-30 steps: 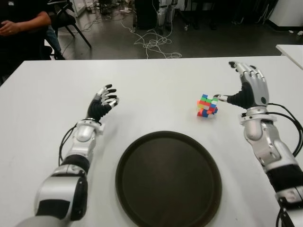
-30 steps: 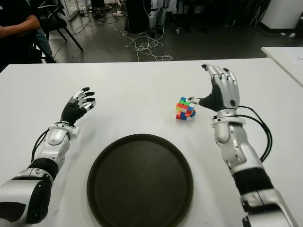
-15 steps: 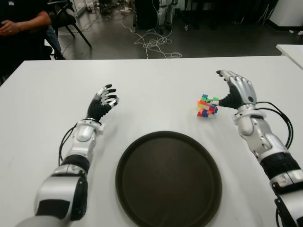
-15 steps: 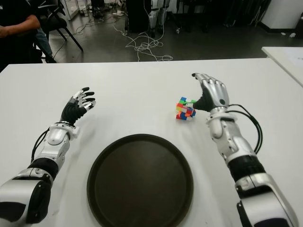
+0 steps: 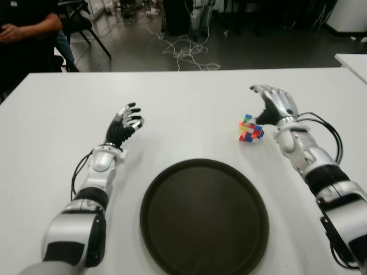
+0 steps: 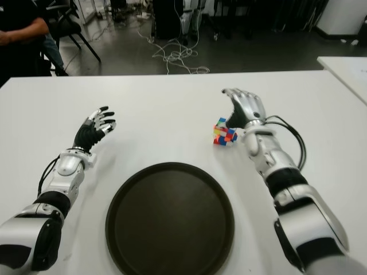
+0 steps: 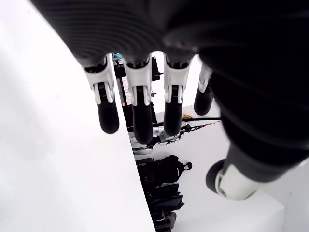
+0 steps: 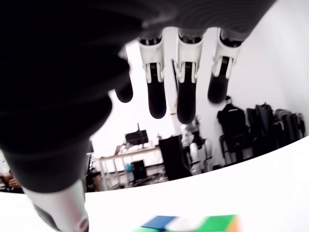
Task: Pick up the Rubik's Cube and put it in the plate
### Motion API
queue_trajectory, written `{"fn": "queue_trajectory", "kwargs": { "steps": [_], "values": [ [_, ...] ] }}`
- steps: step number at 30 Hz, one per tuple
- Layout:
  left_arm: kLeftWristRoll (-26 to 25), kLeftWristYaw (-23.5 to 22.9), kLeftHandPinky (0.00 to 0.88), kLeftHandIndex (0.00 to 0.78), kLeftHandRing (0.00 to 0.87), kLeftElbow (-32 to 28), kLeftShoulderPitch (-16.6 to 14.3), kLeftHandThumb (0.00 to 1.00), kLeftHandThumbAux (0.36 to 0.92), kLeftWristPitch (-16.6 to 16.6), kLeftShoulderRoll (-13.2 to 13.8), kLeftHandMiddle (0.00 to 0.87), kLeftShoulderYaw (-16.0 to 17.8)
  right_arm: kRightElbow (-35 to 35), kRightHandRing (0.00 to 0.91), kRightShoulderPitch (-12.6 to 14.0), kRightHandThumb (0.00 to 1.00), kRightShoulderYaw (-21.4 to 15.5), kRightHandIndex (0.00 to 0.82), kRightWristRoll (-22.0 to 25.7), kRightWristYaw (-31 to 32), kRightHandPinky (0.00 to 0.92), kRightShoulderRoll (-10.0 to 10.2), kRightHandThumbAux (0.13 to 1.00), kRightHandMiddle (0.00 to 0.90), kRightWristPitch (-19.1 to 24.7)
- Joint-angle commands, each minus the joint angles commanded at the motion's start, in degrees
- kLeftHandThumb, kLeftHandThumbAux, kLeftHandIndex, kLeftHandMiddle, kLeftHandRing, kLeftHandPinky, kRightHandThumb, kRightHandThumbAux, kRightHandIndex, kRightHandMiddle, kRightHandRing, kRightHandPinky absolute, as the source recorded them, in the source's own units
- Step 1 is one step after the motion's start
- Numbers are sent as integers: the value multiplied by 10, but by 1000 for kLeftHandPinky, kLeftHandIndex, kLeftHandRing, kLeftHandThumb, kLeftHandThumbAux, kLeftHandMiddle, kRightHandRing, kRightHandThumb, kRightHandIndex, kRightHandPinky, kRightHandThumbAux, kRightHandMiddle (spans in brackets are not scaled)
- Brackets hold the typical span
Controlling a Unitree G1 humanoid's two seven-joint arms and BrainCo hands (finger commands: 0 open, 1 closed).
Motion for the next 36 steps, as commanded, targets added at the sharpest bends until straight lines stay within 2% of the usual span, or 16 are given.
{"fn": "queue_trajectory", "kwargs": {
  "steps": [2,8,10,12,15,27,35,36],
  "values": [
    [0,0,183,99,193,0,0,178,692,1,0,190,0,9,304,-9,0,6,224,1,4,279,6,826,289,-2],
    [-1,-1,203,103,200,-2,1,186,692,-3,-1,194,1,19,274,-23,0,19,212,4,19,240,15,841,269,0],
    [-1,0,203,104,200,-2,1,188,695,-3,-1,193,1,26,277,-25,0,23,212,3,20,251,17,847,269,0],
    [-1,0,203,108,201,-2,1,188,698,-3,-1,195,1,33,322,-27,0,26,236,1,17,307,19,866,296,-2],
    [0,1,198,104,198,-3,1,183,698,-3,-1,190,1,40,319,-30,0,33,241,-1,13,296,21,879,290,-3],
    [3,5,187,108,196,-4,3,157,694,-6,0,190,-1,39,256,-29,0,44,219,-1,13,237,24,862,247,-1],
    [2,5,212,123,208,-5,5,189,705,-8,0,205,-1,41,269,-28,0,50,223,-3,18,263,24,877,254,2],
    [2,5,210,120,206,-5,5,184,705,-8,0,205,-1,42,292,-28,0,51,237,-3,18,292,24,881,269,2]
  ]
}}
